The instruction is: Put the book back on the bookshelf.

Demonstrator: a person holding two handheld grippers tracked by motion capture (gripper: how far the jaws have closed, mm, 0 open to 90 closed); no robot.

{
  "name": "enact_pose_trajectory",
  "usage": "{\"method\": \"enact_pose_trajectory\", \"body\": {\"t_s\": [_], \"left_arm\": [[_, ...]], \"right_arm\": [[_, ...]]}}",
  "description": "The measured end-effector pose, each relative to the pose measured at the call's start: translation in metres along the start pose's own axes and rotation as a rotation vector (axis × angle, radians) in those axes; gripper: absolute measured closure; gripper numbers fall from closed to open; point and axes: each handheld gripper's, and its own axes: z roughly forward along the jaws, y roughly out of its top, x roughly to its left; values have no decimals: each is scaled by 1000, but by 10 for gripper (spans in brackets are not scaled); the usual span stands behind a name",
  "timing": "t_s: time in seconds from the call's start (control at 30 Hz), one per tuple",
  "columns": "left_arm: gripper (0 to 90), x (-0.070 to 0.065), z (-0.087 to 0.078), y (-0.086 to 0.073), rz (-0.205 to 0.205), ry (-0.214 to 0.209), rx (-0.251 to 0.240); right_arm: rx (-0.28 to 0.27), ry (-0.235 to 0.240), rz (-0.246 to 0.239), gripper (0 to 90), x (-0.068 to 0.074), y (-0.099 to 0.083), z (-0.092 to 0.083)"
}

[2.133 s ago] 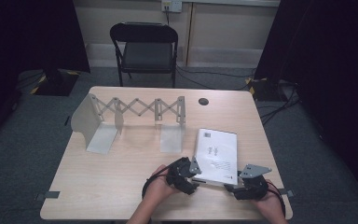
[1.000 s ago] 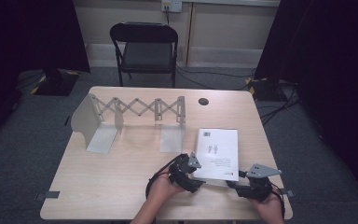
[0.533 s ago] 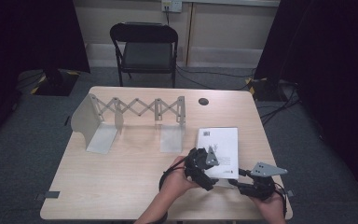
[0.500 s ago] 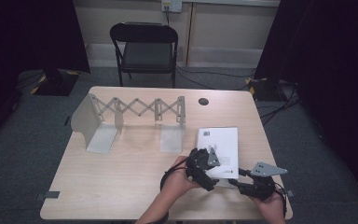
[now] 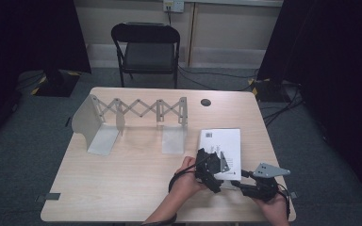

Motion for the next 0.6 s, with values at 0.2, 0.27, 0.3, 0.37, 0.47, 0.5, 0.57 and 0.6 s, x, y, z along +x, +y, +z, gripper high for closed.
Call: {"method": "enact_pose_trajectory", "body": {"t_s": [0.2, 0.27, 0.3, 0.37, 0.47, 0.5, 0.57, 0.6], "left_arm": [[201, 2, -10, -2, -14, -39, -54], [248, 2, -11, -1, -2, -46, -61], [259, 2, -11, -1, -2, -46, -61], [275, 1, -13, 0, 18, -38, -55], [285, 1, -15, -1, 1, -39, -66], [293, 1, -15, -1, 1, -39, -66], [301, 2, -17, -2, -9, -40, -83], [303, 2, -17, -2, -9, -40, -83]], "right_arm": [[-2, 17, 28, 497, -3, -1, 0], [11, 2, 4, 465, 0, 0, 1], [11, 2, 4, 465, 0, 0, 1], [45, -1, -5, 423, -2, -6, 5], [93, -9, -25, 408, -4, -13, 10], [111, -22, -42, 408, -3, -14, 12], [111, -27, -43, 410, -3, -14, 14], [111, -27, -43, 410, -3, -14, 14]]}}
